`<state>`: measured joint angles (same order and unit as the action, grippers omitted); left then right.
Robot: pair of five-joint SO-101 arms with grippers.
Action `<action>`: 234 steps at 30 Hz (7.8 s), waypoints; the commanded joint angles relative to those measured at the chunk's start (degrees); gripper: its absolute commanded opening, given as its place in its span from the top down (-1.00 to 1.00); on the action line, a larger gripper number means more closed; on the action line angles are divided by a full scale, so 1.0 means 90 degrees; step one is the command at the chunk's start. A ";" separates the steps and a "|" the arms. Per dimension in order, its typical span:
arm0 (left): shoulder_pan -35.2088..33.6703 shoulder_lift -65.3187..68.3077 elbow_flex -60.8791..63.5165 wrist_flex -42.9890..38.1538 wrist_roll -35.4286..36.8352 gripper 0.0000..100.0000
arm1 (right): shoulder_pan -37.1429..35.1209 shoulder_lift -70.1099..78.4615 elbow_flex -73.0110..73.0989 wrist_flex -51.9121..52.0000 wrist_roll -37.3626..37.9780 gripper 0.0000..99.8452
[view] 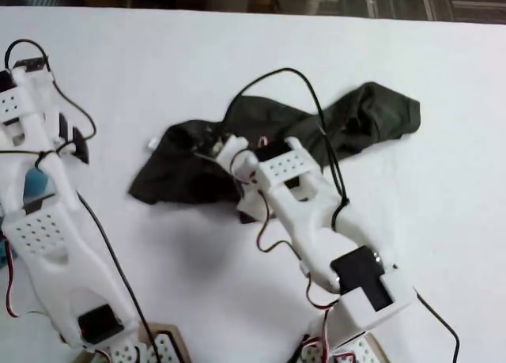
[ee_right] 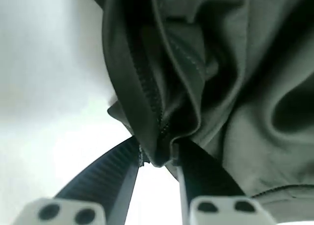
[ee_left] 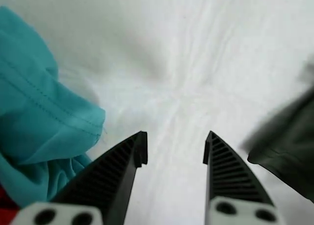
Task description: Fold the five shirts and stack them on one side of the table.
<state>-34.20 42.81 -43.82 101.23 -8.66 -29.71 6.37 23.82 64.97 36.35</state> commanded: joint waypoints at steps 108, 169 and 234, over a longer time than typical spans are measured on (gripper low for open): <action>0.6095 -0.4357 0.7018 -0.2872 0.2462 0.43 | 0.4811 -0.0552 -0.6379 0.2877 0.2344 0.96; 0.5480 -0.4503 0.6383 -0.1983 -0.2032 0.45 | 0.4645 -0.0542 -0.6369 0.3140 0.2344 0.96; 0.5353 -0.2716 0.4410 -0.1074 -0.1768 0.59 | 0.4645 -0.0532 -0.6379 0.3150 0.2354 0.96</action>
<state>10.81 23.82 -7.08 93.23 -26.15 12.40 1.71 -31.12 93.36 57.63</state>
